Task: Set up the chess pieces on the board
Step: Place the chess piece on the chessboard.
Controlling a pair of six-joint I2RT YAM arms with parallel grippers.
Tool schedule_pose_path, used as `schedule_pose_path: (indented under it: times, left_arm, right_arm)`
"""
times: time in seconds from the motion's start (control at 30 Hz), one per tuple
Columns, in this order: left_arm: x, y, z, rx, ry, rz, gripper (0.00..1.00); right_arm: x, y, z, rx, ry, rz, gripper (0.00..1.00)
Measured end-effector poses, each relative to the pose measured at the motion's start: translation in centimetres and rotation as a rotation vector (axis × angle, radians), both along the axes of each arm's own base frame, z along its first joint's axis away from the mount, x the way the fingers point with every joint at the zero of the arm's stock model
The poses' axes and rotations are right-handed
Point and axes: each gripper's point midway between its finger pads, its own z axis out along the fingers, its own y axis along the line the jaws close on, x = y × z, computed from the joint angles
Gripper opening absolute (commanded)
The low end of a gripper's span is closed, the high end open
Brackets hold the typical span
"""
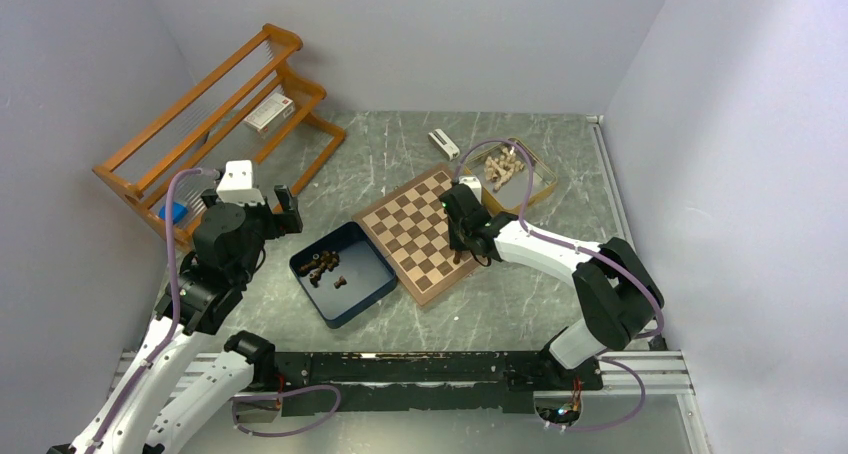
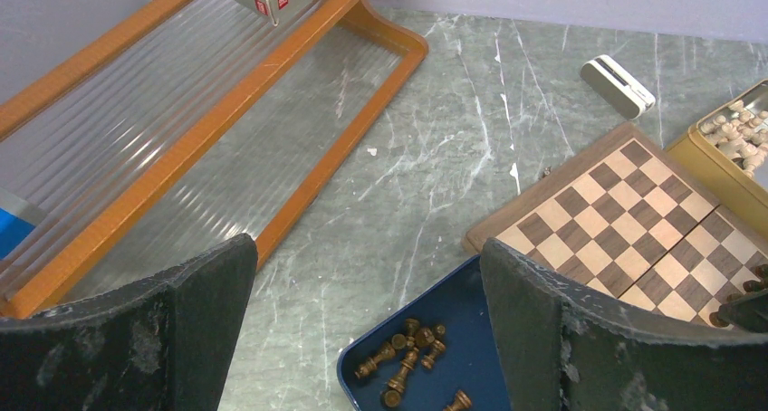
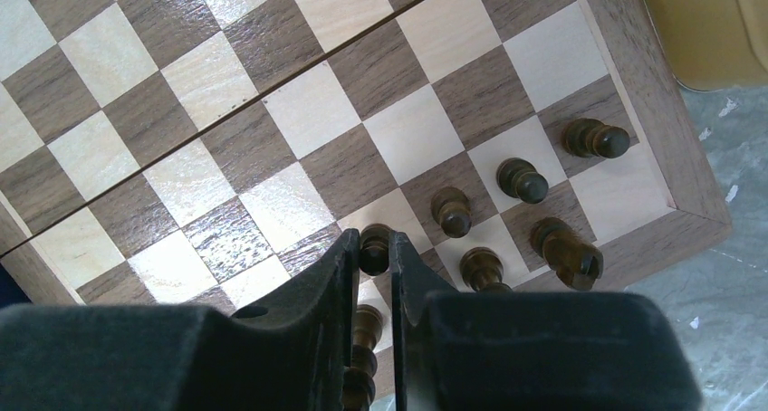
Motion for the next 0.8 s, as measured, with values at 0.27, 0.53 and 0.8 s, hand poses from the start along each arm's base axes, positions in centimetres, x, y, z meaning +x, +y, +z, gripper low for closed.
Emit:
schedule_pose_path:
  times: [0.27, 0.53, 0.8]
  left_arm:
    - [0.0, 0.0, 0.0, 0.000, 0.000, 0.000, 0.98]
    - [0.0, -0.1, 0.0, -0.001, 0.001, -0.004, 0.98]
    - [0.0, -0.2, 0.0, -0.002, 0.001, -0.010, 0.98]
  right_arm:
    - [0.0, 0.0, 0.0, -0.001, 0.004, -0.002, 0.26]
    - [0.5, 0.5, 0.9, 0.016, -0.008, 0.002, 0.29]
    - [1.2, 1.1, 2.3, 0.029, -0.026, 0.001, 0.30]
